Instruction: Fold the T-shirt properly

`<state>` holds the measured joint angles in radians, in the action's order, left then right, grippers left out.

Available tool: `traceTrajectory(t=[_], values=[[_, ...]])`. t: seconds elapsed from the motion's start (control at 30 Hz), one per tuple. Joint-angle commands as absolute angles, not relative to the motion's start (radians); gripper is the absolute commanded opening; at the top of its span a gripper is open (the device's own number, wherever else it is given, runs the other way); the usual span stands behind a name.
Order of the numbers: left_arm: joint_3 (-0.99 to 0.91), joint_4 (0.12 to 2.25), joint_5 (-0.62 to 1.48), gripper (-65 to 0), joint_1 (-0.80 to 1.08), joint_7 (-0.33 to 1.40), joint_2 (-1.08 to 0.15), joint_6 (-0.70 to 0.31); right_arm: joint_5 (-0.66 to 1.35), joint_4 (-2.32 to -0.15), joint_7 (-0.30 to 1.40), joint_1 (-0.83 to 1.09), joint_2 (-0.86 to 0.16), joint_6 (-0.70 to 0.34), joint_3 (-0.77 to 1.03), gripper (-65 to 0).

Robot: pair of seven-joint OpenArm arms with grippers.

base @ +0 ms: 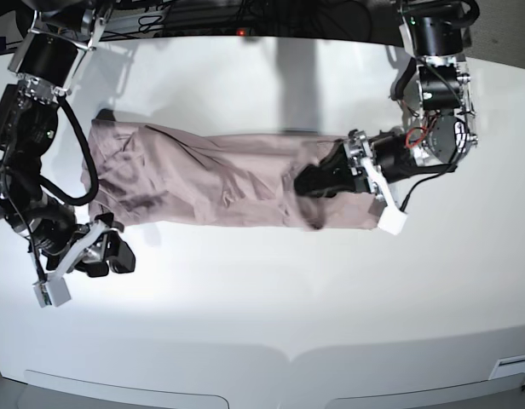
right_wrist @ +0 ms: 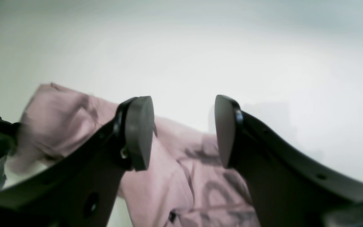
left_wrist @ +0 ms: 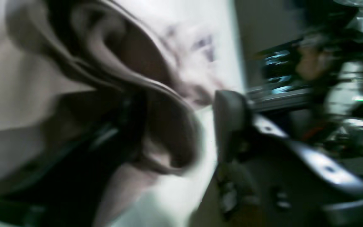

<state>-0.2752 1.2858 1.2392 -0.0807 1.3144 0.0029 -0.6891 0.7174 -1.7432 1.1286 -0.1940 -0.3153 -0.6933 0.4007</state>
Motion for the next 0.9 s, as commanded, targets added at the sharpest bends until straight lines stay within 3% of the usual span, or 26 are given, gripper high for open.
traceTrajectory(t=[0.0, 0.23, 0.57, 0.73, 0.87], values=[[-0.274, 1.306, 1.314, -26.0, -0.097, 1.322, 0.003, -0.698, 0.74, -1.761, 1.097, -0.216, -0.329, -0.698, 0.406, -33.3], [-0.274, 1.306, 1.376, -25.9, -0.13, 1.315, -0.003, -0.698, 0.692, -1.761, 1.095, -0.216, -0.33, -0.698, 0.407, -33.3], [-0.258, 1.309, 0.997, -26.0, -0.263, 1.345, -0.023, -0.698, 0.529, -1.76, 1.095, -0.202, -0.358, -0.662, 0.574, -33.3], [-0.162, 1.309, 0.688, -26.0, -0.228, 1.183, -0.034, -0.698, 0.598, -1.76, 1.102, -0.169, -0.429, -0.661, 0.683, -33.3], [-0.035, 1.309, 0.655, -26.0, -0.195, 1.102, -0.033, -0.678, 0.614, -1.76, 1.108, -0.168, -0.455, -0.661, 0.726, -33.3]])
